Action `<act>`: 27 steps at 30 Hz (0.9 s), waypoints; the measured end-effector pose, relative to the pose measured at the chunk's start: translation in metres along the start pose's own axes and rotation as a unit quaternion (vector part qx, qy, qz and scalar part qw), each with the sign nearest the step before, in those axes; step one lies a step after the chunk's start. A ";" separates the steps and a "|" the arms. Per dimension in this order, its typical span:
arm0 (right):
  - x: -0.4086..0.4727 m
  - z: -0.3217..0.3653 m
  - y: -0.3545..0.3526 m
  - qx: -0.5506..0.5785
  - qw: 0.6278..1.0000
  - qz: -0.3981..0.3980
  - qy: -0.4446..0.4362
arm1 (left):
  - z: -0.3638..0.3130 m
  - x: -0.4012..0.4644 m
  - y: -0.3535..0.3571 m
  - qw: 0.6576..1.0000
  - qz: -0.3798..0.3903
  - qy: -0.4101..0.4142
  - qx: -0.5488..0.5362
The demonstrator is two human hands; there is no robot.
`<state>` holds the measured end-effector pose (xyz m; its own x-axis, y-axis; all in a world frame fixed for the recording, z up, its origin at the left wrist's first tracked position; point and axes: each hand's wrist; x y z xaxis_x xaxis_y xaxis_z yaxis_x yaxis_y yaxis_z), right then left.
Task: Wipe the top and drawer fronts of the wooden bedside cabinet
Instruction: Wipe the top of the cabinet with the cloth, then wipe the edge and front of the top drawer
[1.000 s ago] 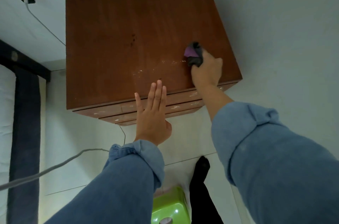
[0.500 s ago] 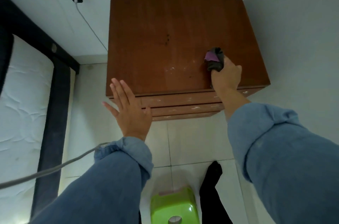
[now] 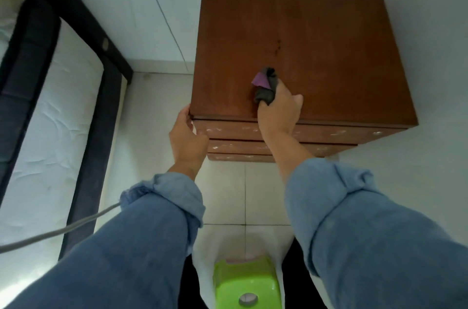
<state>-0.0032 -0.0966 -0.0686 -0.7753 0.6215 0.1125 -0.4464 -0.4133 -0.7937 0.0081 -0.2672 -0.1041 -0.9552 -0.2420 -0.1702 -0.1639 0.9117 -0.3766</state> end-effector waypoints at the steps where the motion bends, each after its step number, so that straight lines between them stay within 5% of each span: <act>1: -0.009 0.011 0.007 0.009 1.000 0.011 -0.008 | -0.001 0.000 -0.002 1.000 0.005 -0.003 -0.012; 10: -0.059 0.072 0.037 0.057 0.983 0.142 -0.099 | 0.018 -0.009 -0.021 0.994 0.096 -0.052 0.015; 15: -0.055 0.089 0.024 0.123 0.943 0.299 -0.077 | 0.024 -0.017 -0.028 0.979 0.160 -0.033 0.119; 20: -0.050 0.048 -0.012 0.177 0.939 0.296 0.024 | 0.024 -0.020 -0.045 0.976 0.146 -0.067 0.150; 27: -0.036 -0.045 -0.071 0.142 0.947 0.276 0.087 | -0.015 -0.035 -0.016 0.992 0.081 0.014 0.099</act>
<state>0.0761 -0.0601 -0.0433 -0.8507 0.3495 -0.3925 -0.1167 -0.8538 -0.5074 0.0407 -0.2680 -0.0788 -0.9718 -0.0862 -0.2193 0.0412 0.8542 -0.5183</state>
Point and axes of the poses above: each hand's wrist, its own x-axis towards the middle knuckle, its own y-axis out of the palm, z = x × y, and after that the axes turned 4 degrees about -z, right-handed
